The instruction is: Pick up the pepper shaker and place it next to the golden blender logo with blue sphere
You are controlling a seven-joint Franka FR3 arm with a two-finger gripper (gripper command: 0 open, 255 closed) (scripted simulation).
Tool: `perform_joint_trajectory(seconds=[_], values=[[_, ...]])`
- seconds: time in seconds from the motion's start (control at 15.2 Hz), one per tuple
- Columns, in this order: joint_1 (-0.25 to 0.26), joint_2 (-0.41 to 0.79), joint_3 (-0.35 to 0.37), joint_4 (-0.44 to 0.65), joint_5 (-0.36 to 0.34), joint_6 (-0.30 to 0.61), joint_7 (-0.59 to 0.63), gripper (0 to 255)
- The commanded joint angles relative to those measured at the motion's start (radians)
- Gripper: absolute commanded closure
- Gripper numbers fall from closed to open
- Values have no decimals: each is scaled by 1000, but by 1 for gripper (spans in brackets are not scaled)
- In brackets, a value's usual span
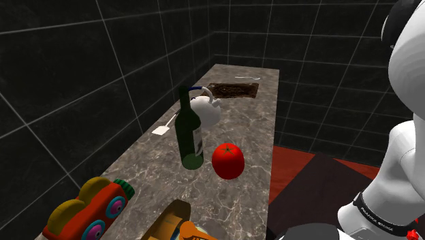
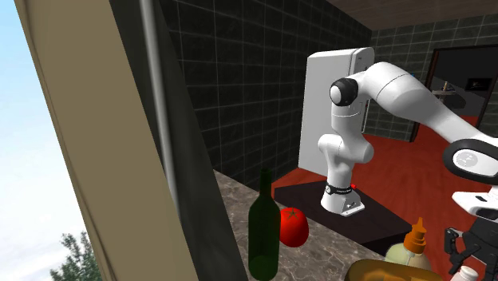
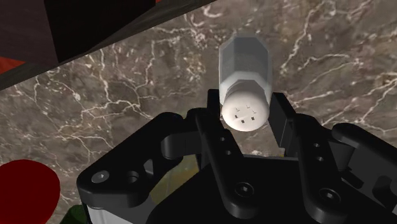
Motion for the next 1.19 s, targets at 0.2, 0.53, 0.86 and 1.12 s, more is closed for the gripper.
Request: perform_joint_trajectory(seconds=[0.2, 0.53, 0.86, 1.12], values=[[0, 0, 0, 0, 0, 0, 0, 0], [-15, -38, 26, 34, 46, -49, -29, 0], [-26, -68, 45, 69, 82, -96, -53, 0], [-26, -68, 45, 69, 82, -96, -53, 0]])
